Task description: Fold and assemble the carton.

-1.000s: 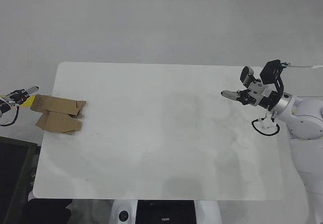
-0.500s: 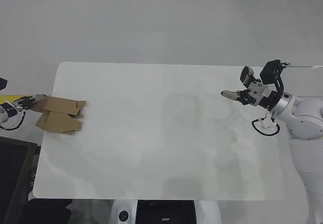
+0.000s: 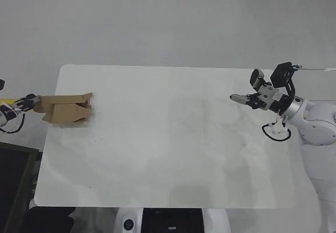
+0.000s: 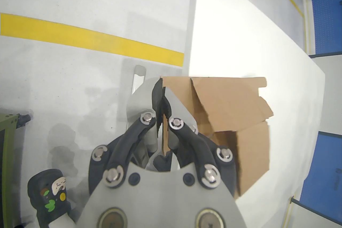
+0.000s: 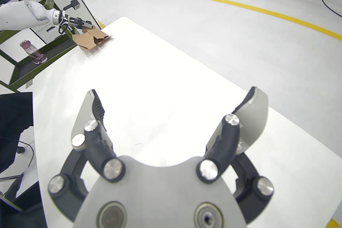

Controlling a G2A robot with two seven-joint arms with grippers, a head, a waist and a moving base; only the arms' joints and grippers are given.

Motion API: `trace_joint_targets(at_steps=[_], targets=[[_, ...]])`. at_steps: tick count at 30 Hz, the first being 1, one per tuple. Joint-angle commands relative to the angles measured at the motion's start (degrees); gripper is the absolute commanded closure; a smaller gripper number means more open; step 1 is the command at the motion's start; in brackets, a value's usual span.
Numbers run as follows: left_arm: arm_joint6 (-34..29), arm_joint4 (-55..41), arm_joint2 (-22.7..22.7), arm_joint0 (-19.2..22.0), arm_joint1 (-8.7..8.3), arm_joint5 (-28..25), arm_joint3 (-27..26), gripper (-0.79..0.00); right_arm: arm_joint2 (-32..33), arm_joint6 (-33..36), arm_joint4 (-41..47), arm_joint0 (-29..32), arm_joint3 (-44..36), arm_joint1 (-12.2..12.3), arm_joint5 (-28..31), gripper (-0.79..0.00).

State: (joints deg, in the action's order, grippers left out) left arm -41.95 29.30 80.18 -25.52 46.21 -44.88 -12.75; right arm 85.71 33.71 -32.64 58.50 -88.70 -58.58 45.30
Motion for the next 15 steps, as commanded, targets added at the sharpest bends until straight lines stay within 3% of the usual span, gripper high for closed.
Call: trace_joint_targets(at_steps=[1,8,15], targets=[[-1.1,-2.4,0.7,0.3,-0.10,-1.9,-0.1,0.000,0.0,0.0,0.0,0.0,0.0,0.0,0.0,-0.785],[-5.4,-10.7,2.7,1.5,-0.20,-8.5,-2.6,0.000,0.0,0.0,0.0,0.0,0.0,0.0,0.0,-0.785],[-3.2,-16.0,2.3,3.0,1.01,-9.4,-8.8,0.000,0.0,0.0,0.0,0.0,0.0,0.0,0.0,-0.785]])
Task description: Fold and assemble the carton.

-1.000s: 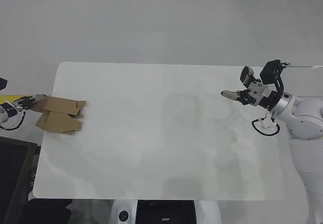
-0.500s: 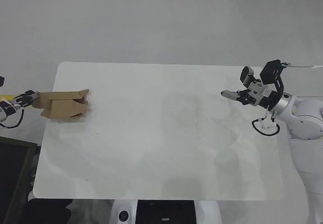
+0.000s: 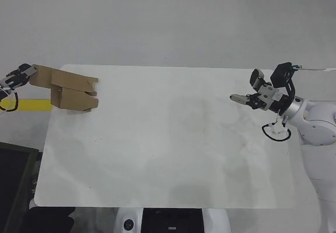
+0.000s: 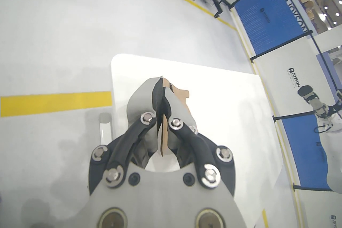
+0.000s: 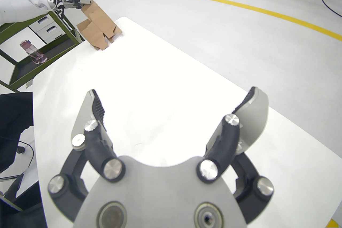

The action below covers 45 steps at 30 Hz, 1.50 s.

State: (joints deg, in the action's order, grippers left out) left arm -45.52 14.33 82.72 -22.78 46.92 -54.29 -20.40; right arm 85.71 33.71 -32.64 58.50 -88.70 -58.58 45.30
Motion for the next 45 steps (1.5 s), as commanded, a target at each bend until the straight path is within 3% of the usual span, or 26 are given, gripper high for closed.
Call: trace_joint_targets(at_steps=[1,9,21,32,45], targets=[[0.3,-2.2,-0.4,0.4,0.62,0.2,-2.1,0.000,0.0,0.0,0.0,0.0,0.0,0.0,0.0,-0.785],[1.6,-7.4,-4.5,1.8,3.25,2.0,-11.3,0.000,0.0,0.0,0.0,0.0,0.0,0.0,0.0,-0.785],[-0.6,-17.2,-13.6,-0.6,7.22,3.5,-24.6,0.000,0.0,0.0,0.0,0.0,0.0,0.0,0.0,-0.785],[-1.6,-21.5,-19.9,-3.2,9.14,3.7,-35.5,0.000,0.0,0.0,0.0,0.0,0.0,0.0,0.0,-0.785],[-3.8,-24.2,-24.6,-6.4,10.19,2.5,-40.2,0.000,0.0,0.0,0.0,0.0,0.0,0.0,0.0,-0.785]])
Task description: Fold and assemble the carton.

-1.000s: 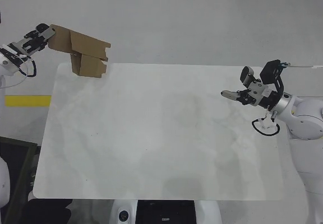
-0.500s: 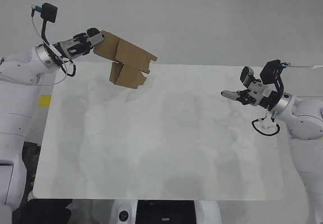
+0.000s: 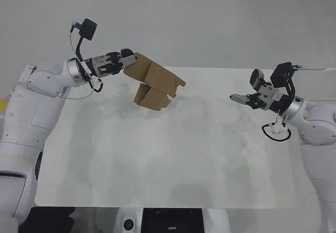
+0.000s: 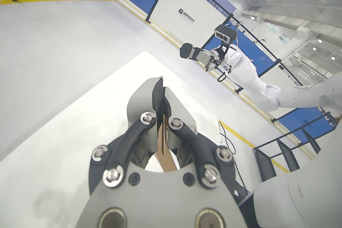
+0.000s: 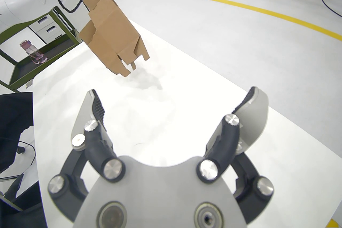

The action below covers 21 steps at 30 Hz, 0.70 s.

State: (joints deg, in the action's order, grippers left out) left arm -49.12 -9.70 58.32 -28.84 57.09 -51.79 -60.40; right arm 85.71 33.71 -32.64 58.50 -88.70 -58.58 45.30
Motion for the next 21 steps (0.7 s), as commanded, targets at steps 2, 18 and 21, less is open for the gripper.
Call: trace_joint_targets(at_steps=[2,18,21], targets=[[-0.8,-0.5,-0.7,-0.8,0.06,-0.1,-0.6,0.000,0.0,0.0,0.0,0.0,0.0,0.0,0.0,-0.785],[-2.5,-1.4,-2.2,-2.9,-1.10,-0.8,-5.7,0.000,-19.6,17.4,24.2,-14.1,10.6,-1.8,5.8,-0.785],[-2.6,-2.0,-2.7,-3.1,-1.51,-0.7,-6.7,0.000,-24.3,18.4,26.1,-17.6,12.4,-2.3,6.8,-0.785]])
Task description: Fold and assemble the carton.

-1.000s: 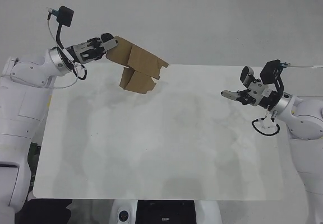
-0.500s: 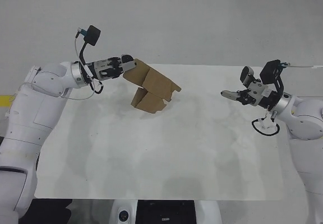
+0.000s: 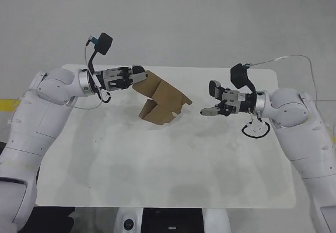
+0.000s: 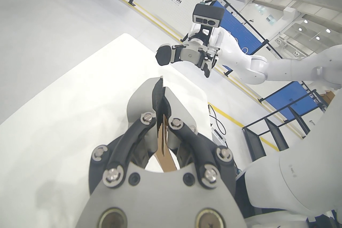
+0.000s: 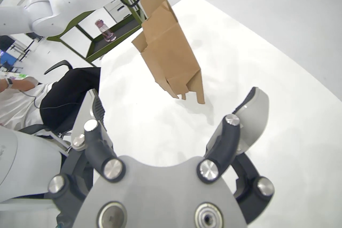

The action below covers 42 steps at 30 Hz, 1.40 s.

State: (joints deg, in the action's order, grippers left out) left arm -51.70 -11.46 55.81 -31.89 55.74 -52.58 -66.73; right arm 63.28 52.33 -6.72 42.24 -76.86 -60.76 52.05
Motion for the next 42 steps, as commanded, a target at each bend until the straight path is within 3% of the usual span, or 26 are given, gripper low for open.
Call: trace_joint_targets(at_steps=[1,9,27,35,42], targets=[[-0.1,-0.5,-0.3,-0.1,-0.32,0.1,-0.6,0.000,-3.5,-0.4,0.0,-2.4,1.3,-0.2,0.3,-0.785],[-0.4,-2.5,-1.6,-0.5,-1.74,0.4,-3.5,0.000,-12.6,-6.0,-3.8,-10.8,8.4,-0.9,6.0,-0.785],[-0.1,-6.9,-6.5,-0.6,-5.02,0.1,-8.3,0.000,-26.9,-6.5,3.4,-20.3,13.5,-5.7,6.0,-0.785],[0.6,-8.1,-8.4,0.1,-6.13,-0.6,-8.6,0.000,-29.6,-6.1,4.9,-21.8,15.5,-6.9,6.0,-0.428],[0.8,-9.3,-9.6,0.8,-6.94,-0.8,-8.6,0.000,-31.4,-6.0,5.4,-22.8,16.5,-7.2,6.0,-0.314]])
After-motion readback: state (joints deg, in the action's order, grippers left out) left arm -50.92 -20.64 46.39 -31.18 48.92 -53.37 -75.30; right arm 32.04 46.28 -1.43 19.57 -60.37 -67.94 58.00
